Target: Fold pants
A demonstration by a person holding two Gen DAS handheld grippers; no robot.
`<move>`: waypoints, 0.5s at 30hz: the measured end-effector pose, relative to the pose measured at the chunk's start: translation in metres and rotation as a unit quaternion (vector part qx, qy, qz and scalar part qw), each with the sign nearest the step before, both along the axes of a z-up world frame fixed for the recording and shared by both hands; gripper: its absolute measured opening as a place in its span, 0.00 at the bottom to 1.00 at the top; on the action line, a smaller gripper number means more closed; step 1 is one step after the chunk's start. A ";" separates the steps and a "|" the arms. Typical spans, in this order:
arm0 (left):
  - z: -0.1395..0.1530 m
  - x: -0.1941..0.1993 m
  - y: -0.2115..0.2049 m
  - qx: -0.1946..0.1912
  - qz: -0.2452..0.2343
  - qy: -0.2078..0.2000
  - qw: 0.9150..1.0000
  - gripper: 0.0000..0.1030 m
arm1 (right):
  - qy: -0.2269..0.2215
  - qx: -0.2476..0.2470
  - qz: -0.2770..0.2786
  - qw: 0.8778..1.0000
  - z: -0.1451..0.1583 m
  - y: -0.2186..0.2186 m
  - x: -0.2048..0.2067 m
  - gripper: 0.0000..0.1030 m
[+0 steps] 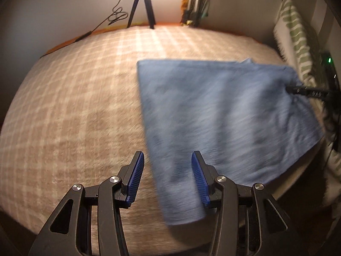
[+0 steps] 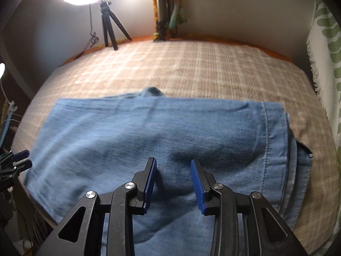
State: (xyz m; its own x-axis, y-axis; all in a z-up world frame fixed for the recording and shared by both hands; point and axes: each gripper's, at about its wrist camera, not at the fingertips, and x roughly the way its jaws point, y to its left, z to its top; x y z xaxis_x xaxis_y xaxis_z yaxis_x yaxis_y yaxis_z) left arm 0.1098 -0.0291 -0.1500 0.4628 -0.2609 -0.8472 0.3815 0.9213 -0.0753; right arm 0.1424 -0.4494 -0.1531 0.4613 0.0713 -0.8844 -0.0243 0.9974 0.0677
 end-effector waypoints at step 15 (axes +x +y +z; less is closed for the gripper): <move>-0.010 0.003 0.027 -0.079 0.030 0.016 0.996 0.51 | 0.015 0.025 0.040 0.999 0.027 0.039 0.018 0.38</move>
